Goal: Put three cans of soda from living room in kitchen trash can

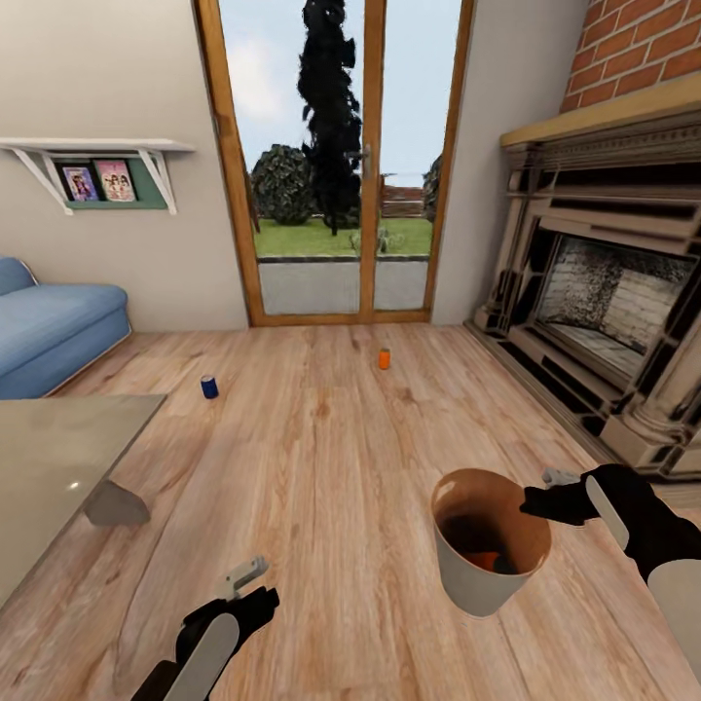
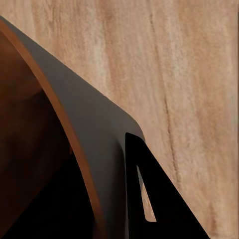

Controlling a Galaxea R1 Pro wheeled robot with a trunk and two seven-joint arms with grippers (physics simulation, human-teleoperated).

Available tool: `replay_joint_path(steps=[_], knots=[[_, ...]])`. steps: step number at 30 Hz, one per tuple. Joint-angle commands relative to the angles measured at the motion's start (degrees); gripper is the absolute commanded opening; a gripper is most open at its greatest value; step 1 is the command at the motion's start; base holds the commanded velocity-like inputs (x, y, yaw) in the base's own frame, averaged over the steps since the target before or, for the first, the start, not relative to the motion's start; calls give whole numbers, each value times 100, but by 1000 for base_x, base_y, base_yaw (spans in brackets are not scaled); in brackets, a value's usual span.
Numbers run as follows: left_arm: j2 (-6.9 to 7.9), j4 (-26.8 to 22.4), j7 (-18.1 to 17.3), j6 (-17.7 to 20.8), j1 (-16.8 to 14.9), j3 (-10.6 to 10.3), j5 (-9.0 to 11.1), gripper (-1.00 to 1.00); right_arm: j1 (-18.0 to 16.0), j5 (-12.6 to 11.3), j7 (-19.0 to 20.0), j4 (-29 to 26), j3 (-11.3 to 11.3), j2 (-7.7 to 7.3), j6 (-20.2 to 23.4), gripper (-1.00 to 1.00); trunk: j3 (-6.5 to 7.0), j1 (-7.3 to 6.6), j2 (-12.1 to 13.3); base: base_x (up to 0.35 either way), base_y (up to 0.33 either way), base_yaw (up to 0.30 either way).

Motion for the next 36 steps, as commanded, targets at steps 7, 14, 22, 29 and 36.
replay_joint_path(steps=[7,14,22,29,36], knots=[[-4,42,0,-1,0,0,0,100,-3,-152,23,-2,-14,0,57,-100,1,-1,0,346,-72,-12],[-4,66,-1,3,0,0,5,100,-3,-152,23,-3,-9,3,53,-100,1,-1,0,346,-72,-143],[-4,116,0,3,-9,0,8,100,-3,-151,23,1,-7,6,45,-100,1,-1,0,346,-72,-191],[-5,226,-1,3,-33,0,8,100,-3,-153,31,6,-8,3,17,-100,1,-1,0,346,-72,-40],[-8,241,-8,2,-35,0,12,100,-3,-155,29,6,-9,9,11,-100,1,-1,0,346,-39,-3]])
